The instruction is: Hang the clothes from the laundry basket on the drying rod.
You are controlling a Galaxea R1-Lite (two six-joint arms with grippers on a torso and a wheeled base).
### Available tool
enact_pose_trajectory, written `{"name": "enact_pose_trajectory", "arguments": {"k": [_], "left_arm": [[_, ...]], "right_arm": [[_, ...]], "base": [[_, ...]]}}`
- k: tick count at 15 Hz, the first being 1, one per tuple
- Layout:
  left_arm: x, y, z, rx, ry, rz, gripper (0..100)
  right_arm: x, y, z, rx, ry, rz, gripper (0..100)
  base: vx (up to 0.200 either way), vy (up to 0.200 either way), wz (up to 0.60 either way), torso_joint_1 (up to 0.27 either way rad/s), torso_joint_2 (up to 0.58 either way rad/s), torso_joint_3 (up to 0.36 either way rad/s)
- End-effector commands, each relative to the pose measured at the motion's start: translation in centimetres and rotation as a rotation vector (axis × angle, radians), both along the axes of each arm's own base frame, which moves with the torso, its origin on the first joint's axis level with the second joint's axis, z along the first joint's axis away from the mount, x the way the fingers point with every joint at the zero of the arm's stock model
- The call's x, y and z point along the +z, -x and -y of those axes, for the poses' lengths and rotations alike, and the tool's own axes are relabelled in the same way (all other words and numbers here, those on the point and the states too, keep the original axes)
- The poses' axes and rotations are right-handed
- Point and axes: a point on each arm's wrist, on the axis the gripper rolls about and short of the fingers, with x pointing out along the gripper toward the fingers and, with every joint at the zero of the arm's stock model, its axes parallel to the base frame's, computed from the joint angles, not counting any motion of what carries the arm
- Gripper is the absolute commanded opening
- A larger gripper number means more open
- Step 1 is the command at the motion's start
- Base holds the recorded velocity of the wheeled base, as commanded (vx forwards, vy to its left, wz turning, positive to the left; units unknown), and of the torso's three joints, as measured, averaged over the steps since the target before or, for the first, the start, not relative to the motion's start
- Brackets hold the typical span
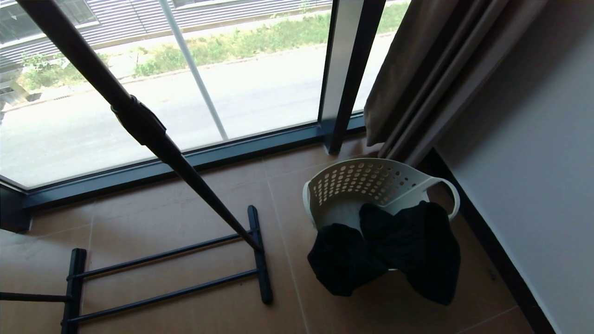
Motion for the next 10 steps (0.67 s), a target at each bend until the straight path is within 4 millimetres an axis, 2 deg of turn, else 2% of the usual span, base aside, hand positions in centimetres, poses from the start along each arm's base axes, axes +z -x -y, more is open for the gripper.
{"name": "enact_pose_trajectory", "arguments": {"k": [1, 6, 9, 10], "left_arm": [[0.0, 0.0, 0.0, 0.000, -0.001, 0.001, 100], [0.0, 0.0, 0.0, 0.000, -0.002, 0.002, 100], [0.0, 0.0, 0.0, 0.003, -0.001, 0.002, 100], [0.0, 0.0, 0.0, 0.003, -0.001, 0.002, 100]], "right_arm": [[0.0, 0.0, 0.0, -0.001, -0.002, 0.001, 100], [0.1, 0.1, 0.0, -0.007, 0.061, -0.006, 100], [2.8, -0.9, 0.0, 0.014, 0.062, -0.080, 100], [4.3, -2.6, 0.0, 0.085, 0.071, -0.190, 100]], "base": [[0.000, 0.000, 0.00, 0.000, 0.00, 0.000], [0.000, 0.000, 0.00, 0.000, 0.00, 0.000], [0.000, 0.000, 0.00, 0.000, 0.00, 0.000], [0.000, 0.000, 0.00, 0.000, 0.00, 0.000]]}}
